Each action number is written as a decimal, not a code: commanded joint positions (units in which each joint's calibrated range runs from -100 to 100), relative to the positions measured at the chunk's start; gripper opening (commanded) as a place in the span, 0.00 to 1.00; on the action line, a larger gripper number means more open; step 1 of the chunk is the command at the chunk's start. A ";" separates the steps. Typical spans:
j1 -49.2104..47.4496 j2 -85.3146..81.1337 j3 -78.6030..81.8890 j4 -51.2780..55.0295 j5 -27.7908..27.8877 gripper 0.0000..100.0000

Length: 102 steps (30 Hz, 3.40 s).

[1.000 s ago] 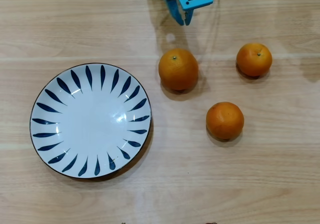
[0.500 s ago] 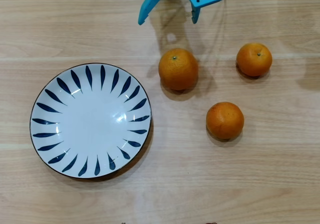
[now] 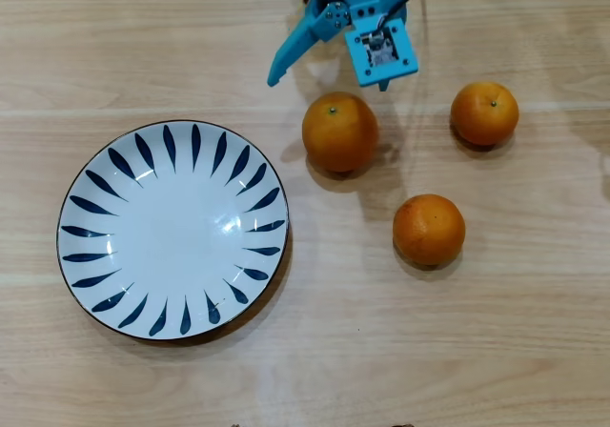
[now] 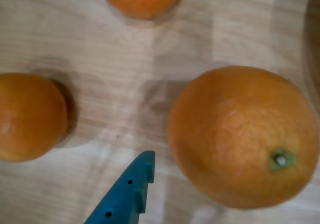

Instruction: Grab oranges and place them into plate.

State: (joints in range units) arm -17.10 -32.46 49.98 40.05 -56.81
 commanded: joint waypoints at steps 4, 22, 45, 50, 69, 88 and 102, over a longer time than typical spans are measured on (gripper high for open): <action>1.13 10.73 -3.12 -8.90 -0.90 0.52; 0.48 14.20 -3.21 -9.41 -3.26 0.49; 2.42 9.80 -18.70 -8.47 4.48 0.25; 5.40 8.28 -24.40 -8.47 9.50 0.25; 26.29 0.00 -2.31 -9.24 18.60 0.24; 26.93 10.82 -15.44 -15.51 21.00 0.24; 36.45 39.73 -58.81 4.68 24.24 0.24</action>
State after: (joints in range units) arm 16.50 4.36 4.91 40.83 -33.23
